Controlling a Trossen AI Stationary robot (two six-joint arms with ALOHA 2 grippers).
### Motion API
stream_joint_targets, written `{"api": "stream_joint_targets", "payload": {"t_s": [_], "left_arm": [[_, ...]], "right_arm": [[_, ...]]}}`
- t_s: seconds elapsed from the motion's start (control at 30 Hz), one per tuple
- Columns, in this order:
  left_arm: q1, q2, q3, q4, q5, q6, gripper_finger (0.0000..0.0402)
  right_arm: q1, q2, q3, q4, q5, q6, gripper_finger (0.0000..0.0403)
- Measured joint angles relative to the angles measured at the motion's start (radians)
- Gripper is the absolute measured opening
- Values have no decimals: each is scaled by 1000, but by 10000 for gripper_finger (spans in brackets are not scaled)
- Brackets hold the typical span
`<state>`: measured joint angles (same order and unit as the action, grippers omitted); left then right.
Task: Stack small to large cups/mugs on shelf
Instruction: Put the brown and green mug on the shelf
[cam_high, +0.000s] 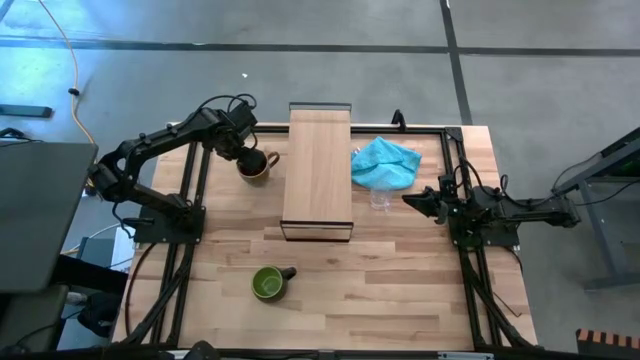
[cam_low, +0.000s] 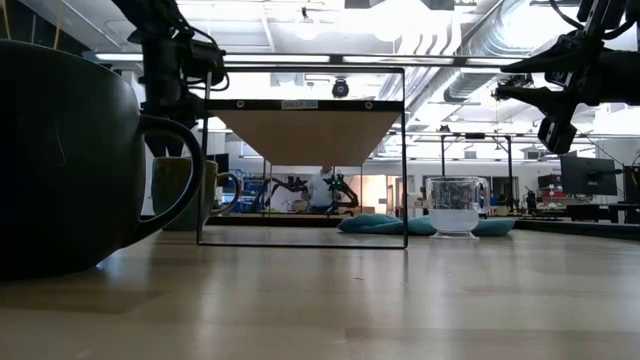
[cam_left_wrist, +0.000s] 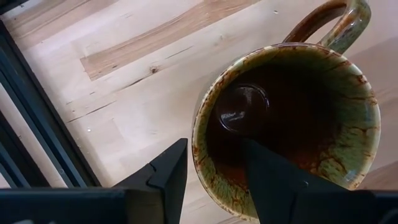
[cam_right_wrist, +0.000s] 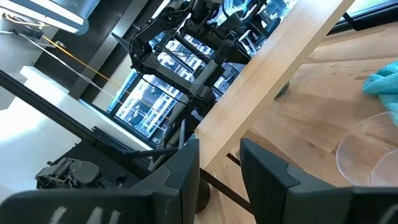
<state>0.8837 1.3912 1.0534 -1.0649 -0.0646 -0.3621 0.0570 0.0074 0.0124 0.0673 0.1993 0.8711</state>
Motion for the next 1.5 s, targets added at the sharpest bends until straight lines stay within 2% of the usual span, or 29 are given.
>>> {"api": "stream_joint_targets", "payload": {"t_s": [0.47,0.57,0.83,0.97,1.07,1.3,1.5], "left_arm": [[0,40,-1,22,-28,3,138],[0,40,-1,20,-40,3,118],[0,40,-1,19,-52,27,29],[0,38,1,22,-48,42,9],[0,38,0,23,-41,43,21],[0,40,-1,26,-59,44,89],[0,40,-1,26,-67,44,95]], "right_arm": [[0,0,0,-1,0,0,106],[0,0,0,-7,0,0,106],[0,0,0,-23,0,0,106],[0,0,0,-23,0,0,106],[0,0,0,-23,0,0,106],[0,0,0,-23,0,2,106],[0,0,0,-23,0,3,106]]}}
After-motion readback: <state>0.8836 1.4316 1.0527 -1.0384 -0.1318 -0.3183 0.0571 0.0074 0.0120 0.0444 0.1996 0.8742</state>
